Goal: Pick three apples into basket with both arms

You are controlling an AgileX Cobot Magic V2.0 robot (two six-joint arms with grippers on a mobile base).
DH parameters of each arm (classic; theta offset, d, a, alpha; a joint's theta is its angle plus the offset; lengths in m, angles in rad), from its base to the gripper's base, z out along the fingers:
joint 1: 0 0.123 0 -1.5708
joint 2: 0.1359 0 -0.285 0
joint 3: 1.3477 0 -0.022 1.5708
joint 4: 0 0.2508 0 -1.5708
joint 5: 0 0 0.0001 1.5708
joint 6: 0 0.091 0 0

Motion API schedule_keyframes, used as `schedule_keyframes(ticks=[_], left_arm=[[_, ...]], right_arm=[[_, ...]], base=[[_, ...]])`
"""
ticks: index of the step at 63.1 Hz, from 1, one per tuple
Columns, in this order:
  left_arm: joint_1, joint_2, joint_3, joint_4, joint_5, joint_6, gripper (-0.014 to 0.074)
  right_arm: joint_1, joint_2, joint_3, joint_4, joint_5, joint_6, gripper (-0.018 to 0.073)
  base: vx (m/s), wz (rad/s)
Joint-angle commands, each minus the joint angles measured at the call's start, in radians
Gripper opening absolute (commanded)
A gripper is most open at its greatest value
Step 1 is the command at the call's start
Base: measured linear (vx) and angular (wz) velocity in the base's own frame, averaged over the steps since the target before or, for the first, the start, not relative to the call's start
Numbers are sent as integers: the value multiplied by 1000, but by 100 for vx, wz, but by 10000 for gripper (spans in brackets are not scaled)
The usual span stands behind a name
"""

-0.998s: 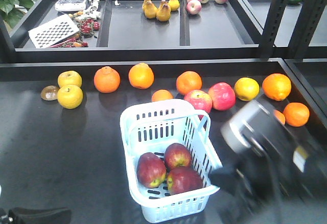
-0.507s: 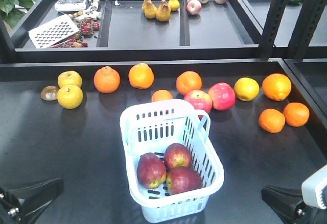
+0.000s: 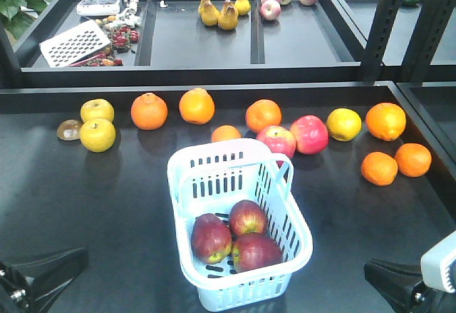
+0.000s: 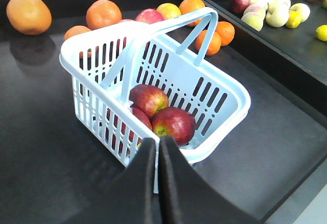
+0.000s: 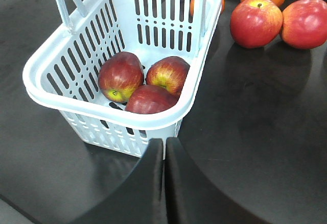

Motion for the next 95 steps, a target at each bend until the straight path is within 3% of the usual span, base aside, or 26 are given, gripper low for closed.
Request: schedule_keyframes(ticks=[1,4,10,22,30,45,55,61,67,73,84,88,95], left_arm=[[0,1,-27,-17,-57,-2,-6],[0,2,-24,-3,-60,-2,-6],[0,2,-6,103,-56,-40,-6],[0,2,87,445,-165,-358,-6],[0,2,180,582,-288,-458,-6],[0,-7,328,577,-457,-468,-6],[12,-88,331,566,-438,-438,-6],[81,-178,331,515,-414,-365,-6],[174,-268,331,518,-370,-289,-6],[273,-364,331,520,-333,-283,-6],[436,-512,331,548,-256,-327,-6],[471,-557,331,590,-224,-396,-6],[521,-613,331,721,-171,-588,-6]], right_arm=[[-5,-1,-27,12,-48,-10,-7],[-5,-1,-27,12,-48,-10,-7],[-5,0,-27,12,-48,-10,-7],[-5,0,-27,12,-48,-10,-7],[-5,0,-27,12,-48,-10,-7],[-5,0,-27,12,-48,-10,-7],[-5,0,-27,12,-48,-10,-7],[-5,0,-27,12,-48,-10,-7],[-5,0,-27,12,-48,-10,-7],[-5,0,-27,12,-48,-10,-7],[-5,0,-27,12,-47,-10,-7],[-5,0,-27,12,-47,-10,-7],[-5,0,-27,12,-47,-10,-7]], base=[[0,0],[0,0],[0,0],[0,0],[0,0],[0,0],[0,0],[0,0],[0,0],[0,0],[0,0],[0,0],[0,0]])
